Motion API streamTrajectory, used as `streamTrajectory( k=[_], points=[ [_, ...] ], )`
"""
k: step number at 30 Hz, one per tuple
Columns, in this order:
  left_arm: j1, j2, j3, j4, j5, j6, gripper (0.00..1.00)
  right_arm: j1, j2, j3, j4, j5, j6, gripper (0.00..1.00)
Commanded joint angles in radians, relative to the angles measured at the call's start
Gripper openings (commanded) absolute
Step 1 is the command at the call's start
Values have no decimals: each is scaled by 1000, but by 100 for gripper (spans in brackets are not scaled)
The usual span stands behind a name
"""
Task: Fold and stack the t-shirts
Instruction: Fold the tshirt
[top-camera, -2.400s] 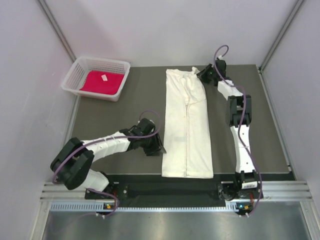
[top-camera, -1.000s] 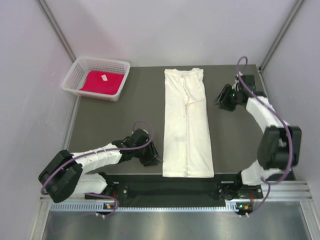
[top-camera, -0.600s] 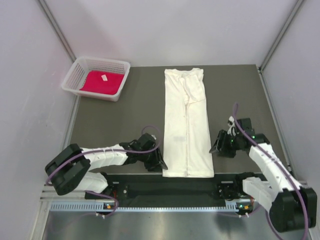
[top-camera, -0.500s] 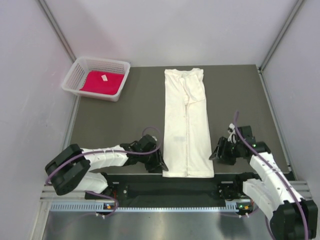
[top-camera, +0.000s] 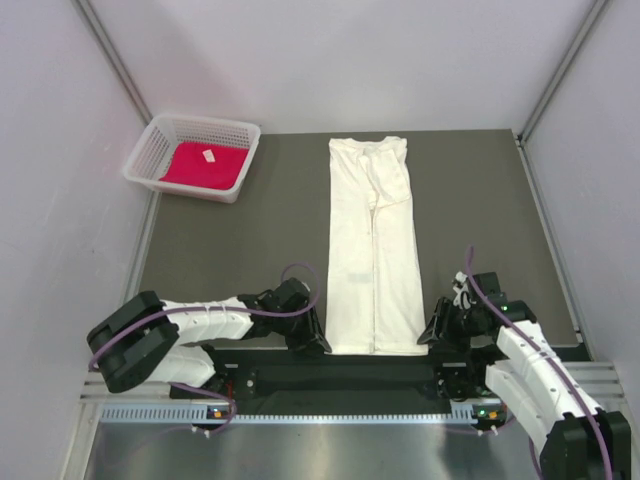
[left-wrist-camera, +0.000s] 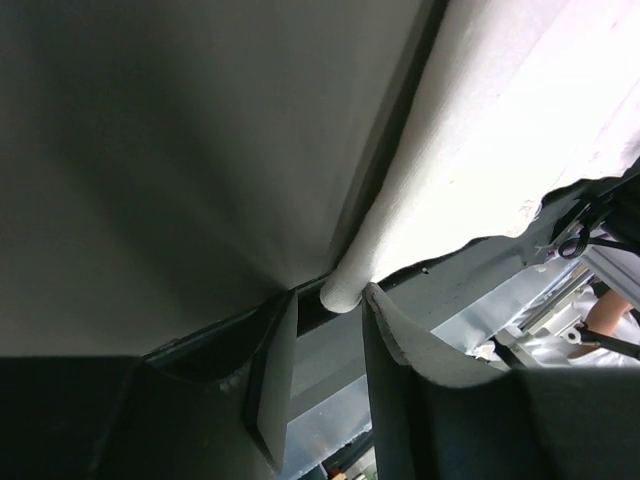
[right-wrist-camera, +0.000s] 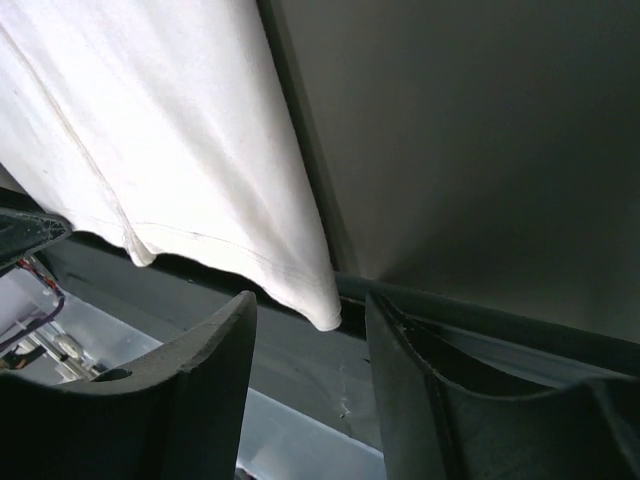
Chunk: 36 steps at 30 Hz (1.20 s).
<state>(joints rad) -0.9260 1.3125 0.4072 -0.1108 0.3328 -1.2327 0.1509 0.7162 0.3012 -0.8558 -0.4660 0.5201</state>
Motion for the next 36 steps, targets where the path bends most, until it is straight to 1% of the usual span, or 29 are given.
streamTrajectory(
  k=[1,6,9,13,15,20,26,29,30,32,33,35,36],
  points=[
    [0,22,5,22,-34,6,38,15,14,1,24,-19,0,48],
    [0,14,7,36,-38,7,37,13,31,-5,44,-33,-15,46],
    [0,5,21,14,-54,13,37,13,48,-5,47,-33,-25,45],
    [-2,-28,59,-69,-100,45,45,13,49,-7,50,-37,-28,45],
    [-1,-27,71,-86,-104,58,46,13,51,-11,58,-42,-28,44],
    [0,-15,73,-49,-100,65,42,13,58,-14,67,-46,-28,43],
    [1,33,99,-50,-110,99,38,13,65,-19,73,-48,-31,42],
    [1,57,101,-33,-100,110,32,13,63,-27,77,-51,-31,40],
    [1,65,99,-29,-98,111,28,13,63,-28,78,-51,-31,38],
    [1,65,93,-21,-94,113,24,13,65,-30,78,-53,-31,36],
    [1,64,90,-17,-92,111,18,13,63,-28,78,-53,-31,34],
    [0,60,84,-10,-89,113,10,13,66,-28,81,-53,-26,29],
    [1,57,82,-9,-87,113,5,13,71,-27,84,-53,-23,23]
  ],
)
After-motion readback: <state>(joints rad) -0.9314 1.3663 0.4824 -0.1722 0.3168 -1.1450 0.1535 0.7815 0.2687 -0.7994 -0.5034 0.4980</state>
